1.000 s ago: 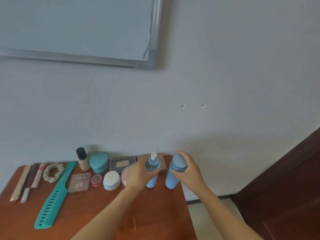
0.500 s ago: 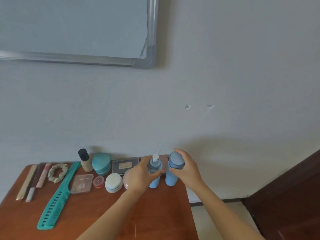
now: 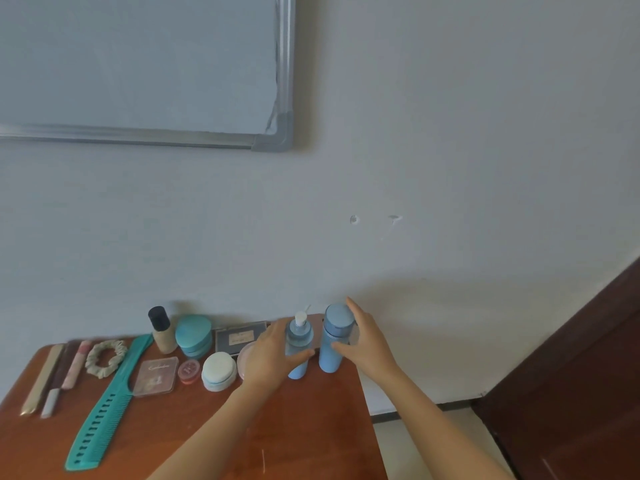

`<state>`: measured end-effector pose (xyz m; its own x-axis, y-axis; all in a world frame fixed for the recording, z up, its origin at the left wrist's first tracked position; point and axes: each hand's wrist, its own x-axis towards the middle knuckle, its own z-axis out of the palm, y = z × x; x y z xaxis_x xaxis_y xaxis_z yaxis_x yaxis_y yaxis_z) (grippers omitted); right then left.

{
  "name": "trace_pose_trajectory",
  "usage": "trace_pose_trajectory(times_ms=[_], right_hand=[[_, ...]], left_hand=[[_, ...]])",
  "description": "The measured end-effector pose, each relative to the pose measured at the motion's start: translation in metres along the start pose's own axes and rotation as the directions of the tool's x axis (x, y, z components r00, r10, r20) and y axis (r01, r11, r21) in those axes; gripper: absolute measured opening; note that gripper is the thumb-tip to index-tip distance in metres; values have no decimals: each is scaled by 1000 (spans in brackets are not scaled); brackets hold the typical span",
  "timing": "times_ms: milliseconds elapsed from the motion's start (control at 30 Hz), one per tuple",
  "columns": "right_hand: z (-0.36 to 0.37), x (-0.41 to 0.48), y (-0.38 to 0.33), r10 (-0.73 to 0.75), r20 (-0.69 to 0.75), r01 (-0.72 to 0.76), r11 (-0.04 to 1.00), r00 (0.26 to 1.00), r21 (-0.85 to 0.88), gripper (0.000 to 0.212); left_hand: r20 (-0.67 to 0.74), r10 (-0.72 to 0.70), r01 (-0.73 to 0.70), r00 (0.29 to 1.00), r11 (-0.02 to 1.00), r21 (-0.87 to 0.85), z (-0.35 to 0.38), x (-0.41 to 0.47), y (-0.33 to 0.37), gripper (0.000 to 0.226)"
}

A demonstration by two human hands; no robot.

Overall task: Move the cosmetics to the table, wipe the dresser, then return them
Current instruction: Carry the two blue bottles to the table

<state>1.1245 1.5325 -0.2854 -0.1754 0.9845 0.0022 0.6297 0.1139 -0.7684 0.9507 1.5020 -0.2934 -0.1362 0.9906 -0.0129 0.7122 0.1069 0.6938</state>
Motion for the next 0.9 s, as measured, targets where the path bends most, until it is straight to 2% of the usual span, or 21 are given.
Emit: trace_pose_trajectory(times_ms=[200,433,600,767,900], right_hand=[[-15,-26,10,3,-38,-6,996,999,-94,77],[-12,-57,23,18,92,1,980,996,-201,67],[-6,-69,19,-23,91,46,965,996,-260,61],[2,-100,6,23,0,-22,954,1000,-299,54],[7,-132,-6,135,-152,-176,935,979,-307,53]], left_hand=[[-53,-20,18,998,999,-28,-9,-21,-22,71],[-165,-10,5,986,999,-32,-24,-59,-39,54],[-168,-7,5,986,1000,-14,-25,-75,-41,49],[-77,78,-81,994,996,-41,-30,-81,-47,44],[11,201,-200,979,977,-74,-40,-80,-57,42]])
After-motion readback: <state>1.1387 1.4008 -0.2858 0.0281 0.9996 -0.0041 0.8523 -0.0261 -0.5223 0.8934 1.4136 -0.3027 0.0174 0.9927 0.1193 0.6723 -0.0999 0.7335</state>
